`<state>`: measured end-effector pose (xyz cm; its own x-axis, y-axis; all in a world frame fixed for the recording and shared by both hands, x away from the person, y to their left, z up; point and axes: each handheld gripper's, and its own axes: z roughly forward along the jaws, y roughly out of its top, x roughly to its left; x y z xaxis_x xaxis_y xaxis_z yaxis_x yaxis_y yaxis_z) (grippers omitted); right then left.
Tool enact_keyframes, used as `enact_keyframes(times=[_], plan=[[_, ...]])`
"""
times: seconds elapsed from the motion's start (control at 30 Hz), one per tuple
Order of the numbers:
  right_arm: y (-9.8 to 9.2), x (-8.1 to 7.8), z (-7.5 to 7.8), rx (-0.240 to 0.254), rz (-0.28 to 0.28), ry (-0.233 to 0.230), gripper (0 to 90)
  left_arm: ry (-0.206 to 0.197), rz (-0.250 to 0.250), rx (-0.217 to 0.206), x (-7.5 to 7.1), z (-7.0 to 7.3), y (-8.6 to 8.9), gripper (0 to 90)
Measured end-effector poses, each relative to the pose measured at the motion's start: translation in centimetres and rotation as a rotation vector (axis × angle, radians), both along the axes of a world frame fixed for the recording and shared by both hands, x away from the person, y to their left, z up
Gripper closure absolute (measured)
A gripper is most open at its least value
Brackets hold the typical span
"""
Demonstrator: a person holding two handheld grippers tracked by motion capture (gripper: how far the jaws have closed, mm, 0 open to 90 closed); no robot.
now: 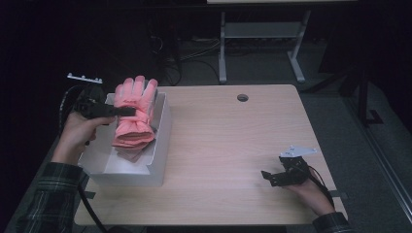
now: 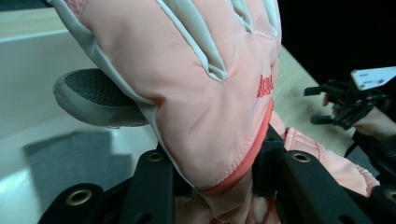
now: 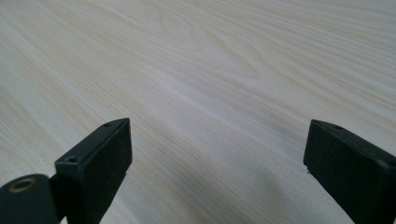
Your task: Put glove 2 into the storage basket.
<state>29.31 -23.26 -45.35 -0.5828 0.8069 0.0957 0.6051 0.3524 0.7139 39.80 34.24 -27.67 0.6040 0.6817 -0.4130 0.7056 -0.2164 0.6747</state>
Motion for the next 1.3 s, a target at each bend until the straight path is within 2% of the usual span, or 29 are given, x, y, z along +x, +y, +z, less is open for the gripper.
enact_keyframes(times=[0.07,0.23,0.27,0.3,0.37,0.4,0.43,0.53,0.63,0.8,0.97,1.07,1.13,1.27,1.3], plan=[[0.0,0.0,0.1,0.002,-0.001,-0.002,7.6,0.018,0.011,0.024,0.3,-0.9,0.7,66.3],[0.0,0.1,0.0,-0.004,0.004,-0.008,7.6,0.045,0.018,0.053,0.7,-2.1,0.9,66.3],[0.0,0.1,0.0,-0.003,0.003,-0.006,7.6,0.056,0.021,0.064,0.9,-2.4,0.8,66.3],[0.0,0.1,0.0,-0.002,0.006,-0.01,7.6,0.069,0.027,0.092,1.1,-3.2,0.7,66.3],[0.0,0.1,0.0,-0.001,0.005,-0.01,7.6,0.081,0.029,0.095,1.3,-3.6,0.6,66.3],[0.0,0.1,0.1,0.0,0.002,-0.009,7.6,0.101,0.023,0.112,1.6,-4.5,0.5,66.3],[-0.1,0.1,0.1,0.0,0.001,-0.006,7.6,0.101,0.023,0.112,1.6,-4.5,0.5,66.3],[-0.1,0.1,0.1,0.001,0.001,-0.004,7.6,0.133,0.014,0.149,2.1,-6.0,0.0,66.3],[-0.1,0.1,0.1,0.001,0.001,-0.005,7.6,0.146,0.012,0.149,2.3,-6.7,-0.2,66.3],[-0.1,0.1,0.1,0.001,0.0,-0.002,7.4,0.178,-0.012,0.179,2.7,-8.5,-0.9,66.2],[-0.1,0.1,0.2,-0.001,0.0,-0.004,7.4,0.195,-0.018,0.184,2.9,-9.4,-1.7,66.0],[-0.1,0.0,0.2,0.003,0.004,-0.006,7.4,0.216,-0.016,0.177,3.2,-10.3,-2.0,65.7],[0.0,0.0,0.2,0.003,0.005,-0.006,7.4,0.245,-0.032,0.17,3.3,-11.4,-2.0,65.4],[-0.1,0.0,0.2,0.002,0.003,-0.003,7.4,0.255,-0.037,0.151,3.4,-12.3,-2.1,64.8],[0.0,0.1,0.2,0.002,0.003,-0.003,7.4,0.259,-0.046,0.158,3.5,-12.4,-2.0,64.7]])
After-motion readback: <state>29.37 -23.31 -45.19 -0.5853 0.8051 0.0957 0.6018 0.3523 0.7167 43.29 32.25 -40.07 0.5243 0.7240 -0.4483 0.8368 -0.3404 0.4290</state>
